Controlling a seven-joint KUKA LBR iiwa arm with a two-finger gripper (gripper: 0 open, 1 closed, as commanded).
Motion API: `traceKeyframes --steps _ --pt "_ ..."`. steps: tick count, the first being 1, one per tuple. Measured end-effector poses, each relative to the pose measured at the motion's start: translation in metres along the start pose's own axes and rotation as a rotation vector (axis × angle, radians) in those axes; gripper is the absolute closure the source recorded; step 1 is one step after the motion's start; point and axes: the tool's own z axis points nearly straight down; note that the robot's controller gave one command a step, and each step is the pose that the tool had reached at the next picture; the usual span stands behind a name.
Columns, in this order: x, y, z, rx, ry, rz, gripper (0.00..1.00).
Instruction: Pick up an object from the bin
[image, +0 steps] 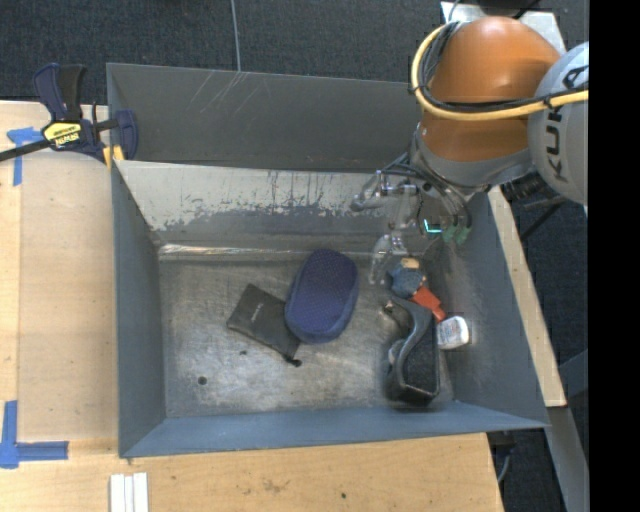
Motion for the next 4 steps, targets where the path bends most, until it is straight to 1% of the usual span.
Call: traceKeyframes --steps 1,2,3,4 --pt "0.012 0.038 0.136 0.000 0.001 -0.130 0.00" --pt "0.009 0.038 0.131 0.000 -0.009 -0.127 1.00" --pt "0.009 0.037 0.131 0.000 -0.008 -0.127 0.00" --pt "0.050 0.023 0.161 -0.002 -0.027 -0.198 0.00"
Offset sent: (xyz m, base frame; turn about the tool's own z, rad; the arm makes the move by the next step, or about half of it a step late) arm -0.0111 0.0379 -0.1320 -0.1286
